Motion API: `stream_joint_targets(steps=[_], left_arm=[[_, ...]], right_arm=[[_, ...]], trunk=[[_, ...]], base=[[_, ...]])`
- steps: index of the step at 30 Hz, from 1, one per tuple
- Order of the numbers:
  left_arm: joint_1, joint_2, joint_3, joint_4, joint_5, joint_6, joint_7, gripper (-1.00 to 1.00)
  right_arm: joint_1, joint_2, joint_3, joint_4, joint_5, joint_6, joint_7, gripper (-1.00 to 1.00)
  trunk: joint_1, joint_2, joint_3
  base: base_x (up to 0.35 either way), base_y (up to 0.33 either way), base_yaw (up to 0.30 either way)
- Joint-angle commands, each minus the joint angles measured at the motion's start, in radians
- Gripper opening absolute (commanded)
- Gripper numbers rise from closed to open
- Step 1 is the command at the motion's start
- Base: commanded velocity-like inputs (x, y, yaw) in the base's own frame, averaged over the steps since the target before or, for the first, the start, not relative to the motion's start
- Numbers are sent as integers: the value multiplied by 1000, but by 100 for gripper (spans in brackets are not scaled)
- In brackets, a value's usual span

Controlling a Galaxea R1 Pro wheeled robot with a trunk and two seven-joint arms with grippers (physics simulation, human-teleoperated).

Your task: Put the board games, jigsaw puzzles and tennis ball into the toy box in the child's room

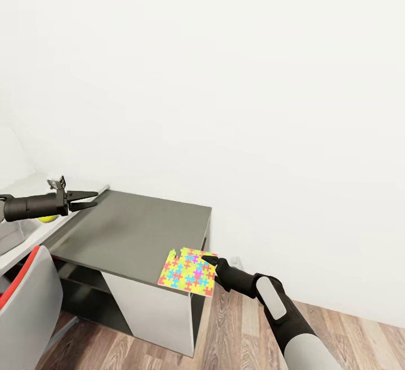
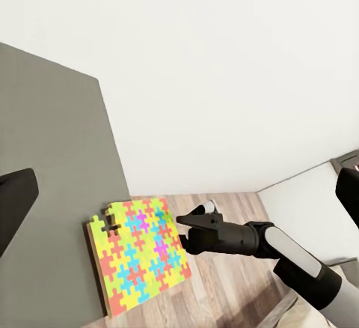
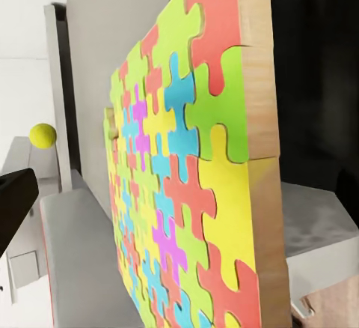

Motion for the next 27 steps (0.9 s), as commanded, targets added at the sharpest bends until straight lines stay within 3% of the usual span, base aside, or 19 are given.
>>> stream_joint_targets(steps=[1, 15, 16, 27], left_arm=[[-1, 1, -3, 1, 3, 5, -3, 100], [-1, 1, -3, 1, 3, 5, -3, 100], [-1, 1, -3, 1, 3, 5, -3, 100], [-1, 1, -3, 1, 3, 5, -3, 100]], right_arm=[[-1, 1, -6, 0, 2, 7, 3, 100], [-1, 1, -7, 1, 3, 10, 0, 100], [-1, 1, -7, 1, 4, 10, 0, -100], [-1, 0, -6, 1, 1, 10, 3, -100]], trunk=[[0, -1, -1], [0, -1, -1], [0, -1, -1], [0, -1, -1]], base=[[0, 0, 16], [0, 0, 2], [0, 0, 0], [0, 0, 0]])
